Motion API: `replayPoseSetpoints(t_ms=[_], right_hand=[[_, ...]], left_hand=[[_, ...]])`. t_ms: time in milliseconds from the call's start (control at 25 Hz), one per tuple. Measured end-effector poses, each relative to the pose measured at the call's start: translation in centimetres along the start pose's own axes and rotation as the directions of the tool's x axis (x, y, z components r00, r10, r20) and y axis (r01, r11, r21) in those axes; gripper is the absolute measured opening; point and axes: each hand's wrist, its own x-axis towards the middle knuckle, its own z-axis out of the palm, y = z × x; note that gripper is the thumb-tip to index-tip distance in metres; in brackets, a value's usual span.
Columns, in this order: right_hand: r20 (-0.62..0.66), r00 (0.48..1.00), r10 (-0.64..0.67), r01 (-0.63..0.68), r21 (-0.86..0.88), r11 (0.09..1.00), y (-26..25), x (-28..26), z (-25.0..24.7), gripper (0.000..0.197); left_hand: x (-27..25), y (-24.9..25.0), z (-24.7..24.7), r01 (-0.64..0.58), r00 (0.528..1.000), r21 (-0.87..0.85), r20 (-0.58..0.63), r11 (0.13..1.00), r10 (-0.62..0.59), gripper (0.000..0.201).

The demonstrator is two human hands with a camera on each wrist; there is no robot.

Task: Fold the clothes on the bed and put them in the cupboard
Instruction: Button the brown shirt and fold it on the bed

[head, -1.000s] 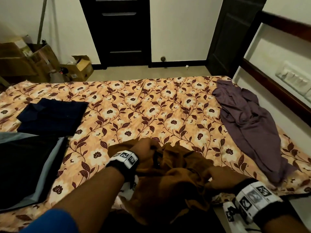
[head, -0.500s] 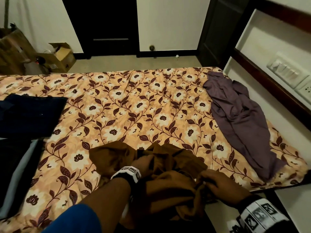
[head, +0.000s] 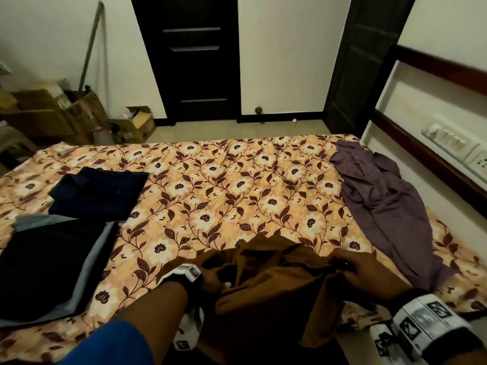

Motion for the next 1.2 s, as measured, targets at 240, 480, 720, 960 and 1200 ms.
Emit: replayPoseSetpoints(t_ms=[240, 480, 720, 960, 1200], right_hand=[[-0.037, 0.998, -0.053, 0.049, -0.091, 0.995, -4.4, -0.7, -4.6, 0.032], [-0.070, 0.998, 0.002, -0.027, -0.367, 0.930, -6.4, 0.0, -5.0, 0.031], [-0.286, 0.954, 0.085, -0.200, -0.400, 0.895, -4.6, 4.8, -11.0, 0.035], [-0.640, 0.765, -0.070, -0.199, -0.339, 0.919, -14.5, 7.3, -26.6, 0.043], [-0.643, 0.764, -0.058, -0.151, -0.266, 0.952, -9.9, 6.4, -22.4, 0.034]], left_hand=[[-5.0, -3.3, -2.1, 0.045, 0.998, -0.213, 0.041, 0.976, -0.038, 0.009], [-8.9, -9.2, -2.5, -0.111, 0.989, -0.724, -0.151, 0.681, 0.000, 0.043], [-10.0, -11.6, -13.1, -0.597, 0.712, -0.785, -0.613, 0.166, -0.342, 0.022], [-19.8, -6.9, -29.0, -0.925, 0.251, -0.324, -0.912, 0.196, -0.324, 0.032], [-16.4, -11.1, -22.8, -0.898, 0.352, -0.412, -0.882, 0.152, -0.313, 0.025]])
